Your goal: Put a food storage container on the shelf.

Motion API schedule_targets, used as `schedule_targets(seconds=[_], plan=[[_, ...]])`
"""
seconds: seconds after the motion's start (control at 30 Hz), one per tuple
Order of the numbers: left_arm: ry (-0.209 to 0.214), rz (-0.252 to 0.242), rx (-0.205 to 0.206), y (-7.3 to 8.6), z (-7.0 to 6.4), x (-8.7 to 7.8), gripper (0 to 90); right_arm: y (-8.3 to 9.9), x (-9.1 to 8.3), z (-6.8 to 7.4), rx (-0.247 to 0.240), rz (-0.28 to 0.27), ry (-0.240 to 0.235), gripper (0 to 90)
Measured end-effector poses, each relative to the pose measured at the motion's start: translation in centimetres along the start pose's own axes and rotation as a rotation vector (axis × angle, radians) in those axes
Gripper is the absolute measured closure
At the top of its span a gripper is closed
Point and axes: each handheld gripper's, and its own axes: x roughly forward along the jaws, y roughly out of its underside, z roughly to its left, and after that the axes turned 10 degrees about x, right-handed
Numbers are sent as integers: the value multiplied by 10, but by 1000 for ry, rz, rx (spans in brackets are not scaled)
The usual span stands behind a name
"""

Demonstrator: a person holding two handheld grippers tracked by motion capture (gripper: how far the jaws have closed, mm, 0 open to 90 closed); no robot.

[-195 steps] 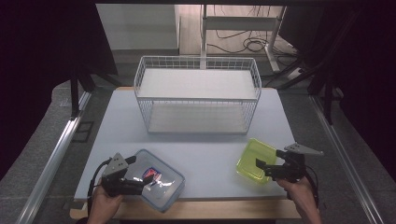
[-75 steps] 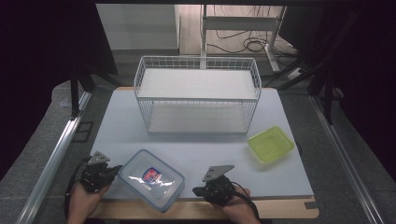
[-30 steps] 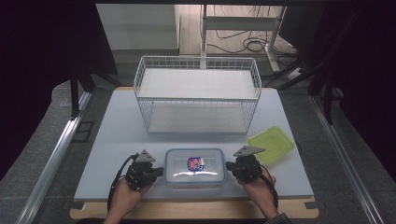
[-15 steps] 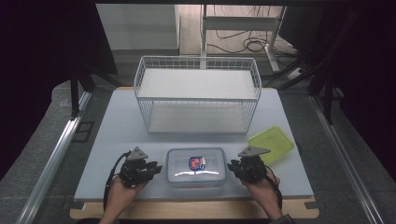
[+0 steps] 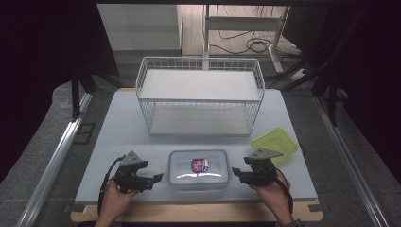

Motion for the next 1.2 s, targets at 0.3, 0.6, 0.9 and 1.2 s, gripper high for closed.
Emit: schedule_targets(seconds=[0.3, 0.6, 0.9, 1.2], plan=[[0, -61, 18, 7, 6, -6, 87, -1, -3, -3, 1, -29, -40, 197], [35, -85, -6, -2, 3, -14, 91, -3, -3, 6, 1, -55, -85, 100], [180, -73, 14, -21, -12, -12, 58, -7, 1, 20, 13, -20, -143, 11], [228, 22, 38, -39, -20, 15, 48, -13, 7, 24, 69, 35, -202, 44]])
